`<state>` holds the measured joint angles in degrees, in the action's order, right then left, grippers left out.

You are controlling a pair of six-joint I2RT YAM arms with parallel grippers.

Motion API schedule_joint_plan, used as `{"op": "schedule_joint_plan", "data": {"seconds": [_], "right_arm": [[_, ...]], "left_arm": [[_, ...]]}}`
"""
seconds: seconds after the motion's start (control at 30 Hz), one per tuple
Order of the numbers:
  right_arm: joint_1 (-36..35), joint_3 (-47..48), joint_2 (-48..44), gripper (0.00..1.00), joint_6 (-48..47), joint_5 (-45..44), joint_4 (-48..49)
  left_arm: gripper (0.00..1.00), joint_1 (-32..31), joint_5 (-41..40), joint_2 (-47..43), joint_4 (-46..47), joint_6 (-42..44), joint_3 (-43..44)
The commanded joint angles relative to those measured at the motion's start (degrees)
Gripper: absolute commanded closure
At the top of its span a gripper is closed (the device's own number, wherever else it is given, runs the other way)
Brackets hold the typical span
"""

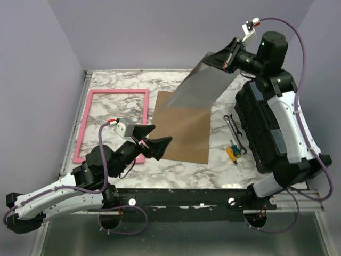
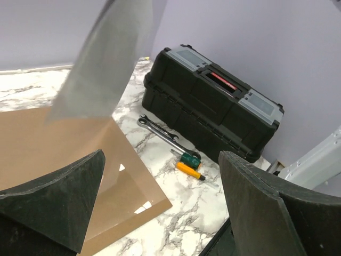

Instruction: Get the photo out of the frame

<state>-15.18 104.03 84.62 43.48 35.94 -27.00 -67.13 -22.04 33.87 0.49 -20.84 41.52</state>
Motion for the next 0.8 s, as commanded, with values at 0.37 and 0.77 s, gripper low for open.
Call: {"op": "schedule_joint_plan", "data": {"seconds": [0.37,0.77], "right_arm": [[-1.24,-8.51,1.02,0.99,13.04,0.83,23.69],[-1.19,-66.07,-20.63,0.99,18.85,-18.52,36.69]], "left_arm": [[0.08,0.21,-9.04,-8.75,-9.80,-0.97,-1.19],[0.08,0.34,-8.73,-8.94,-10.43,-1.21,-2.43]]}}
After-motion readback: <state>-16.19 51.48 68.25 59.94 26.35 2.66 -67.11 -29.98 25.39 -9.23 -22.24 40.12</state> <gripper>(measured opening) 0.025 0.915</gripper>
